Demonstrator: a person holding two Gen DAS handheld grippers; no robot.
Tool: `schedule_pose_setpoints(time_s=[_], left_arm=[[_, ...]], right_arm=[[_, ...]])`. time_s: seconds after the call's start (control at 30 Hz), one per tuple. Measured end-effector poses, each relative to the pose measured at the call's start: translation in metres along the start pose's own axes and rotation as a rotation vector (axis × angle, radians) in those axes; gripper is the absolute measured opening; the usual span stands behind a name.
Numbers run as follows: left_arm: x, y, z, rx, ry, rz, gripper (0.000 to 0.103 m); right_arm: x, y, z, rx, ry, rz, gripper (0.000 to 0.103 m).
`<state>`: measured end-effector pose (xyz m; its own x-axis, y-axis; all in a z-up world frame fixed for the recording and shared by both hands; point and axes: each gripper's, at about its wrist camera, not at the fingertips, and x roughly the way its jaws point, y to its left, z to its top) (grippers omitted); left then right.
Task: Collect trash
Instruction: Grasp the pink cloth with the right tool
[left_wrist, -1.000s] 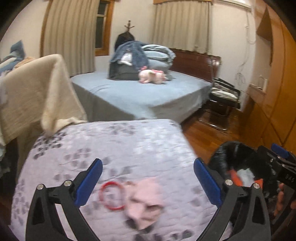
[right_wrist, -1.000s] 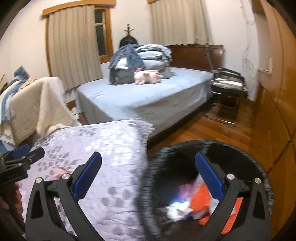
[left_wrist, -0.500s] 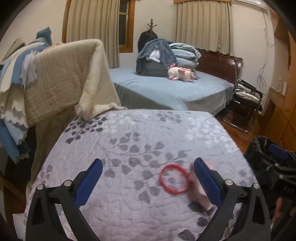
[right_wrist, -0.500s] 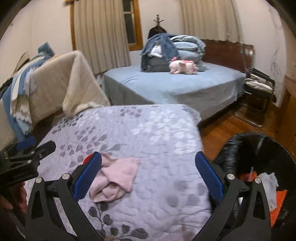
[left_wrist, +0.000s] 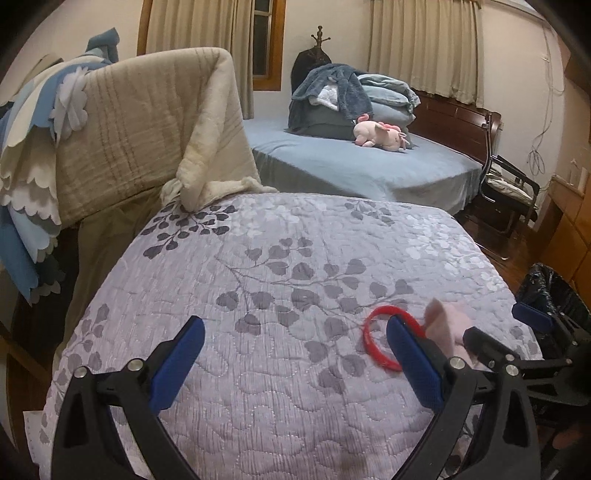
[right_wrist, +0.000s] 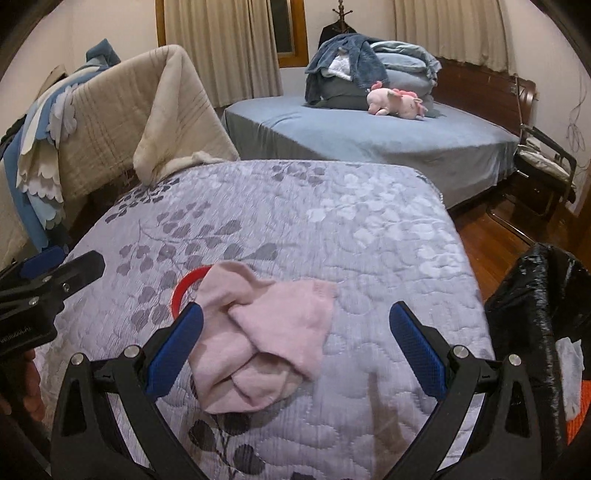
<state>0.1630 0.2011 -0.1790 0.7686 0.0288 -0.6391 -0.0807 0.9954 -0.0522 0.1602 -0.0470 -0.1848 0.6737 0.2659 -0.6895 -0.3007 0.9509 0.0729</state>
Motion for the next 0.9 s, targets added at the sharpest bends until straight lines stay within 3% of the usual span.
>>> schedule_pose_setpoints(time_s=[0.5, 0.53, 0.57, 0.63, 0.7, 0.87, 0.9], left_arm=[[0.009, 0.014, -0.002, -0.025, 0.014, 0.015, 0.097], [0.009, 0.014, -0.002, -0.026, 0.015, 0.015, 0.097], [0.009, 0.014, -0.003, -0.026, 0.016, 0.014, 0.097], [0.009, 0.013, -0.002, -0.026, 0.018, 0.013, 0.097], [0.009, 0.013, -0.003, -0.025, 0.018, 0.012, 0.097], [0.01, 0.008, -0.003, -0.027, 0.025, 0.006, 0.097], [0.01, 0.007, -0.003, -0.025, 0.026, 0.004, 0.097]], right_arm=[[0.021, 0.018, -0.005, -0.047, 0.091, 0.04, 0.097], [0.021, 0.018, -0.006, -0.047, 0.096, 0.043, 0.093], [0.022, 0.018, -0.006, -0.046, 0.104, 0.052, 0.078], [0.026, 0.017, -0.007, -0.042, 0.128, 0.084, 0.06], [0.027, 0.016, -0.008, -0.032, 0.135, 0.091, 0.054], [0.024, 0.014, -0.008, -0.039, 0.125, 0.1, 0.019], [0.022, 0.014, -0.008, -0.05, 0.119, 0.095, 0.017]])
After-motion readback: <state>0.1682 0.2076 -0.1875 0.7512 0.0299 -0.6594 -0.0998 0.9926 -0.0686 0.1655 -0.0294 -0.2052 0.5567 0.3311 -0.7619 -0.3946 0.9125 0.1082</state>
